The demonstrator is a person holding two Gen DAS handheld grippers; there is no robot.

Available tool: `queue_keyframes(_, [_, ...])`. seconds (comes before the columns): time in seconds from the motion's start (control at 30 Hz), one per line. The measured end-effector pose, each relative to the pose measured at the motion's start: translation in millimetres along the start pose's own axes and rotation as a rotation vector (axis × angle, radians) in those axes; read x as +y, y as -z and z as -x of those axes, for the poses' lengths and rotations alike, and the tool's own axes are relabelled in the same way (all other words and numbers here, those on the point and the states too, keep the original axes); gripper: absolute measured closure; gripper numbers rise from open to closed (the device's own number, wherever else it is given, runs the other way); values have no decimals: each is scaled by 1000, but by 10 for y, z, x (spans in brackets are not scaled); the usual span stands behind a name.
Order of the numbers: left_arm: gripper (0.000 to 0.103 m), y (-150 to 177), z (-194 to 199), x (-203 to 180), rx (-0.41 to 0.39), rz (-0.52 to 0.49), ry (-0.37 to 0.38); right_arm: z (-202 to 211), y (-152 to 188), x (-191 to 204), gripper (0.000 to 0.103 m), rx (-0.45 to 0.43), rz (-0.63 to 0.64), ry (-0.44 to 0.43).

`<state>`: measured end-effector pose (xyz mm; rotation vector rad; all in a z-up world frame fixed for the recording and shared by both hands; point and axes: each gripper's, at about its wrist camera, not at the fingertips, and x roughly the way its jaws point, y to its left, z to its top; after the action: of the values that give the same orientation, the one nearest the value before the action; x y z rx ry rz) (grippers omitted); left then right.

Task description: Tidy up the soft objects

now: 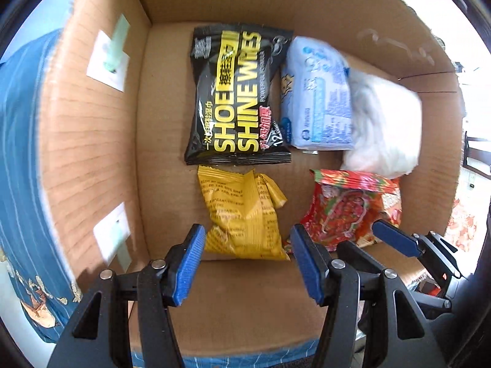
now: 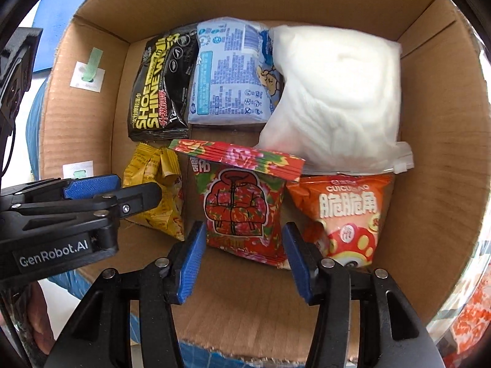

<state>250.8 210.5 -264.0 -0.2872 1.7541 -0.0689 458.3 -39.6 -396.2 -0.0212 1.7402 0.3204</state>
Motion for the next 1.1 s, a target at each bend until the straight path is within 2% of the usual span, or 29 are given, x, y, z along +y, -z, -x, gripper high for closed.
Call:
queue_keyframes(0.17, [47,171,255,-40,-74,-22,-38,227,164,-60,49,-39,-1,20])
queue_keyframes(0.27, [29,302,406,-84,-123,-36,-60,355,280,-97,49,-67,-2,35])
queue_keyframes(0.47, [6,540,604,-252,-227,-38,-91,518,393,-148,49,-108,-9,66])
queue_keyframes(0.57, [6,583,674,-259,-267,-40,-98,596,468,-131,45,-133,-11,97])
queue_keyframes(0.6, [6,575,661,-253,-267,-41,-95,618,491,-139,36,-143,-12,105])
queue_keyframes(0.63, [6,600,660,-253,-264,-38,-88,648,499,-165,22,-153,-18,110])
queue_keyframes(0.7, [6,592,634,-251,-262,-34,-74,715,539,-238,8,-183,-42,118])
queue_keyframes(0.87, [5,709,621,-288,-288,-33,-80,857,611,-371,7,-233,-83,132])
queue_keyframes(0.93, [5,759,651,-304,-308,-32,-93,892,627,-412,0,-243,-91,138])
queue_keyframes(1.1, [5,908,764,-409,-363,-41,-100,1002,710,-421,0,-280,-82,156])
